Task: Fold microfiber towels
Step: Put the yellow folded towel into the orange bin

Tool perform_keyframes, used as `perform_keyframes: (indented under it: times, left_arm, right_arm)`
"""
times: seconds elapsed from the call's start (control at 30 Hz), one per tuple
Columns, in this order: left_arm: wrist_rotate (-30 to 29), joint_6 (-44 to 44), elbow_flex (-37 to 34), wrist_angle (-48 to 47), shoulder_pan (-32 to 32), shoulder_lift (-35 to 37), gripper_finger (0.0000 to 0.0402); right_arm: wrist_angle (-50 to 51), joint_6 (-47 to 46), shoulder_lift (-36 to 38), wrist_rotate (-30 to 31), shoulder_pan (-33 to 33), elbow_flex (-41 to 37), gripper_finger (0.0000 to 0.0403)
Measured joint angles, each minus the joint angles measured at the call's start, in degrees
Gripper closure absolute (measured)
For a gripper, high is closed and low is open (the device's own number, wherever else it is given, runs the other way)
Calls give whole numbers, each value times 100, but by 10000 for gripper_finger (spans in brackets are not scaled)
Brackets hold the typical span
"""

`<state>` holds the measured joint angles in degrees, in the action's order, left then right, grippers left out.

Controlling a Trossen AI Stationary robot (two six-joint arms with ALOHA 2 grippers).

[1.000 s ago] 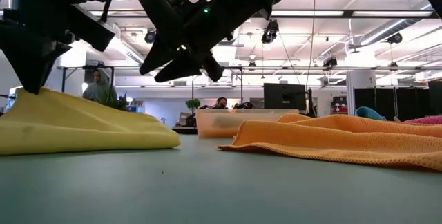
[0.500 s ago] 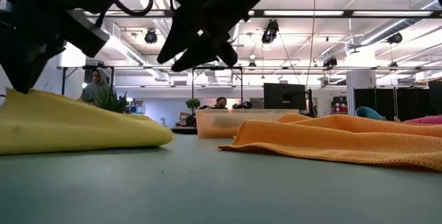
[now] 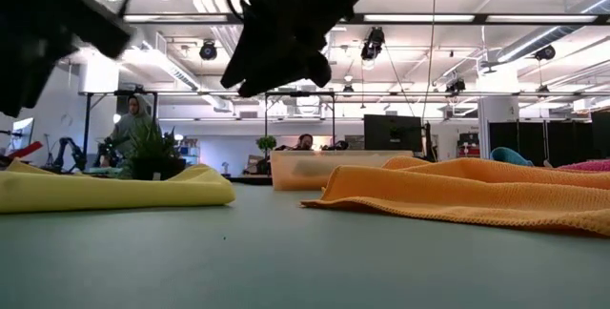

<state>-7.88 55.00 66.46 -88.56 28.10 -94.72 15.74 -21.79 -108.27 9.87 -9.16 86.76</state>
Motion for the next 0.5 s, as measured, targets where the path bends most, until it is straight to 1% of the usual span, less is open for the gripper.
perform_keyframes:
  times: [0.07,0.17,0.23,0.37,0.5]
  left_arm:
    - [-115,195,-11,243,335,179,258]
    - [-540,458,-15,781,938,441,258]
    - [-791,602,-15,1134,1288,523,258]
    - [-995,622,-17,1606,1779,482,258]
    - [-1246,619,-33,1845,2057,171,258]
  right_arm:
    - [177,122,0,-28,-62,0,255]
    - [303,530,0,-249,-150,0,250]
    - [299,838,0,-284,-218,0,246]
    - [295,1725,-1,-326,-329,0,232]
    - [268,2410,-106,-526,-320,7,219]
